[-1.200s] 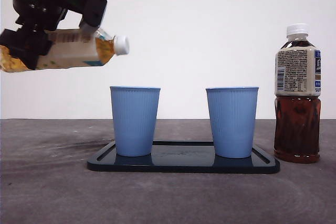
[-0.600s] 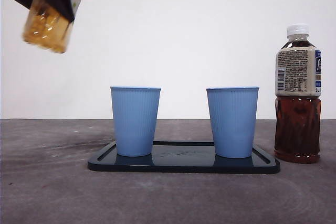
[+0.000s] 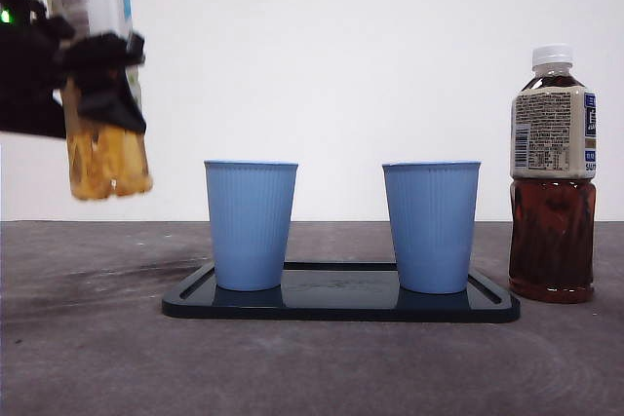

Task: Pour the drink into the cup

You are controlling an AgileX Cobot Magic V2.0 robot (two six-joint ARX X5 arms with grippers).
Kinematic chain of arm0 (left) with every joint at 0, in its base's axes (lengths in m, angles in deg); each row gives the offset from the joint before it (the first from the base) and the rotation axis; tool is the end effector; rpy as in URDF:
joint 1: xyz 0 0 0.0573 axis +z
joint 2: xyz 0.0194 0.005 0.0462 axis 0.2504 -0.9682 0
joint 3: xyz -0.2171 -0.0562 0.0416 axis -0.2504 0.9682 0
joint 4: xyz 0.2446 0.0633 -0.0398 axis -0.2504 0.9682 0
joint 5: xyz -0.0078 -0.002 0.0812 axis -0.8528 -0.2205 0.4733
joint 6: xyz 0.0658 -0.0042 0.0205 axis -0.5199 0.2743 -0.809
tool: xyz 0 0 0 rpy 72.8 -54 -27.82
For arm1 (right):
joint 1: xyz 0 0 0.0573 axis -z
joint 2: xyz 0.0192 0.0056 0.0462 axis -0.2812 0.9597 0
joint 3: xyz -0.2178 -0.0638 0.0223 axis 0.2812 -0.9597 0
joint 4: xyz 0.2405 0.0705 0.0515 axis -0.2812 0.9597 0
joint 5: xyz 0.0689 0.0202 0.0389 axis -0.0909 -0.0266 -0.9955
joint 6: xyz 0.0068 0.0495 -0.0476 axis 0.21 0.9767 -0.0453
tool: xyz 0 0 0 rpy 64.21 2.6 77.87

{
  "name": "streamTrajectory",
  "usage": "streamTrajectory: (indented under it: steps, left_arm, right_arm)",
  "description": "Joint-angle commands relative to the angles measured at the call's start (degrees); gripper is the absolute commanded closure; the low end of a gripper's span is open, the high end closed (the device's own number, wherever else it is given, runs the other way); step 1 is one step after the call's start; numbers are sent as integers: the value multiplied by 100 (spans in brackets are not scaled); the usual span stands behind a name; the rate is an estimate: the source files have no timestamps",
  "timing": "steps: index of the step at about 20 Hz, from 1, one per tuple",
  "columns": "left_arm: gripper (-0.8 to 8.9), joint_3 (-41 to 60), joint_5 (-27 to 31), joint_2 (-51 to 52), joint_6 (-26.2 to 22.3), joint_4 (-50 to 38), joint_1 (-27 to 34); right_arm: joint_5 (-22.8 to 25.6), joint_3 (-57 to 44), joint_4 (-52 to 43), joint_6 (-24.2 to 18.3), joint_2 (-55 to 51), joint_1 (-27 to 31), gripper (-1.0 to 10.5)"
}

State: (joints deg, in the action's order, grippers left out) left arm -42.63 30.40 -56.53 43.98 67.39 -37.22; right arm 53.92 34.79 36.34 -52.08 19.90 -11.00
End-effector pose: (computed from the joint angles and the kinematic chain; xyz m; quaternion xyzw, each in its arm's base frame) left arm 0.2600 -0.1019 0.1743 -0.0208 0.1724 -0.1229 0.9771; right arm 0.1298 0.0747 0.2620 0.0196 0.2473 0.2759 0.9286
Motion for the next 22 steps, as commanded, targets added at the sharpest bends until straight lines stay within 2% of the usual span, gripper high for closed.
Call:
streamTrajectory:
  steps: [1, 7, 12, 22]
  left_arm:
    - [629, -7, -11, -323, 44, -614, -11]
    - [630, 9, -11, -1375, -90, -1491, -11]
    - [630, 7, -11, -1928, -107, -1884, -4]
    - [627, 7, -11, -2258, -129, -1915, -7]
  right_arm:
    - [4, 68, -59, 103, 13, -35, 461]
    - [4, 68, -57, 146, 13, -35, 461]
    - [4, 68, -57, 149, 13, -35, 461]
    - [2, 68, -39, 146, 13, -35, 461]
